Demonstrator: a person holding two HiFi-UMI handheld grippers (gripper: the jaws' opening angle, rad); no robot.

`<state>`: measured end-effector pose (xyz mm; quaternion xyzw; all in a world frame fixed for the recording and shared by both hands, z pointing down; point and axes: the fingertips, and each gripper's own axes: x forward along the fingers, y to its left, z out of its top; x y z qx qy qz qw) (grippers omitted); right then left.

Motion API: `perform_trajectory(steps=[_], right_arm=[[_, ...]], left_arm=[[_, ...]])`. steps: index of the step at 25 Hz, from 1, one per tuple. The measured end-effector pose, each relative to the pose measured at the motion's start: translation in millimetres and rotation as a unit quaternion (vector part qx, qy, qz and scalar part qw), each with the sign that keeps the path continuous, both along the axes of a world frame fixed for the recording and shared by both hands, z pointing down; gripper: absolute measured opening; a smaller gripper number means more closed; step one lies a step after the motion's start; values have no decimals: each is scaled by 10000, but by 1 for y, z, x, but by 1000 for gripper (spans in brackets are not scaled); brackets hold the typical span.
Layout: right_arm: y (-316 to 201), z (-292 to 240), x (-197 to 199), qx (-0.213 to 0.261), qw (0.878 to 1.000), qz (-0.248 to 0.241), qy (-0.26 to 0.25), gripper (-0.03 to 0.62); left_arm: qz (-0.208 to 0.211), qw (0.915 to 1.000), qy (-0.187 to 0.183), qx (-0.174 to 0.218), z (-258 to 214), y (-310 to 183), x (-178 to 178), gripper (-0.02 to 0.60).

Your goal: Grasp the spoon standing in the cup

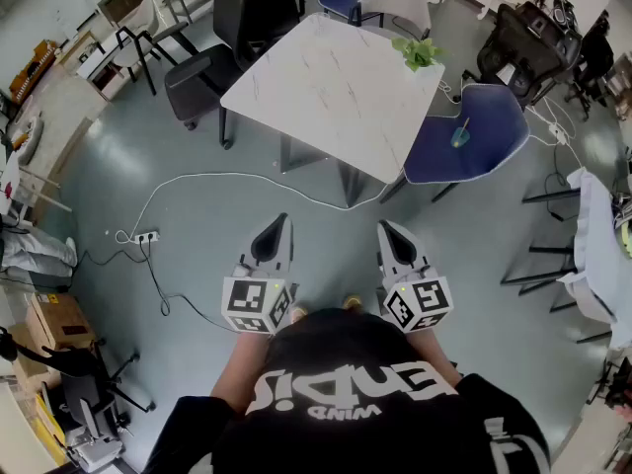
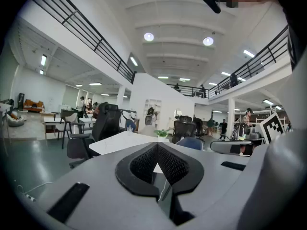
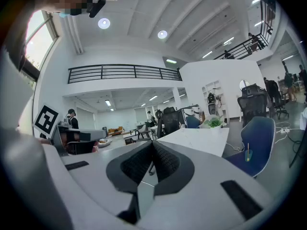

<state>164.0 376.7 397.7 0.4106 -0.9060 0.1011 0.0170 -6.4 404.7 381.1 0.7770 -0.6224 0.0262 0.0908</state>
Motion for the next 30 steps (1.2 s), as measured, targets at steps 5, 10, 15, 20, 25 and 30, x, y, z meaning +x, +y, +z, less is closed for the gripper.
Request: perform_trajectory(steps=[5,10,15,20,25,30], right_arm=[[-2,0,5,-9,10000,-10,-48,12],[-4,-2,17,-7,9999,-81,-73,12],[-3,3,35,7,9996,-280,-6,12],[-4,6,56,34,9983,-585,54,12],[-11,2,67,41,9976,-694,-16,12],[-17,6,59,38,9967,-811,-67,12]], left_arm=[[-30,10000,27,-15,1,-1,8,14],[-126,9999,48,13,0,1,18,14],[-280,9995,104,41,4,-1,37,14],[-465,9988,123,81,7,0,63,14],[-572,9983,84,66,3,2,74,14],[-700,9975,61,38,6,-2,66,14]])
